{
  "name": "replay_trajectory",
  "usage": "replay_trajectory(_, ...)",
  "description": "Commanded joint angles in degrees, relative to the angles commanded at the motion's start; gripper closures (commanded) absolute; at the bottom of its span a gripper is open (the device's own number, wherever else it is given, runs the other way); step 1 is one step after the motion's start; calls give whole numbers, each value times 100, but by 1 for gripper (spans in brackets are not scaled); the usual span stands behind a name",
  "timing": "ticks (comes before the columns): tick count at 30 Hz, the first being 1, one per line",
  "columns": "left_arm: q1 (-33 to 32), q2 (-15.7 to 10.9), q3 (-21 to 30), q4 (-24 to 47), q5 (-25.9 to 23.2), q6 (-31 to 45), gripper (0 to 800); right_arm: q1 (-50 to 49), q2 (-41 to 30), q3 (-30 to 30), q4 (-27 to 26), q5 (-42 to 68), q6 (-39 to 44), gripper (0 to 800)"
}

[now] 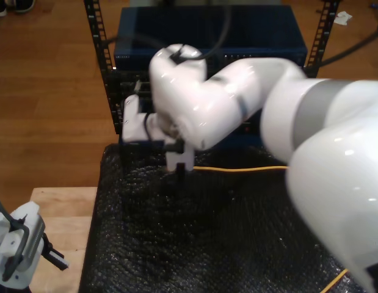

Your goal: Grab the cable and plug it in

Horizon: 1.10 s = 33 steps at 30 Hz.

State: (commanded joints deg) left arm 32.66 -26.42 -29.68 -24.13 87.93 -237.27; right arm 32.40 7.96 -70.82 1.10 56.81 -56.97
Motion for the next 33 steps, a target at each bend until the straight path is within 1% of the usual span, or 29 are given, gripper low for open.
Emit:
replay_trajectory(6, -62, 0, -9, -325, 141, 0, 0, -492, -413, 44, 774, 589, -633, 793)
replay_trajectory(10, -229, -53, -70, -571, 308, -26, 0, -782, -914, 378, 976, 695, -923, 793)
replay_trajectory(12, -360, -53, -88, -862, 387, -114, 1, -914, -1160, 580, 1011, 703, -958, 793)
replay_trajectory(14, -580, -62, -123, -1125, 422, -281, 1, -993, -1389, 782, 1029, 712, -1002, 793)
replay_trajectory(17, -976, -62, -273, -1310, 422, -633, 1, -1108, -1723, 1143, 1143, 721, -1196, 793)
replay_trajectory(21, -1547, -44, -404, -1503, 360, -1108, 1, -1407, -2145, 1512, 1591, 923, -1521, 793)
replay_trajectory(25, -2066, 18, -457, -1802, 281, -1327, 1, -1811, -2356, 1574, 1846, 1389, -1811, 793)
replay_trajectory(29, -2462, 44, -475, -2101, -9, -1442, 1, -2057, -2646, 1679, 2154, 1644, -2075, 793)
replay_trajectory(33, -2857, 97, -668, -2259, -132, -1679, 1, -2347, -2857, 1732, 2356, 1925, -2259, 793)
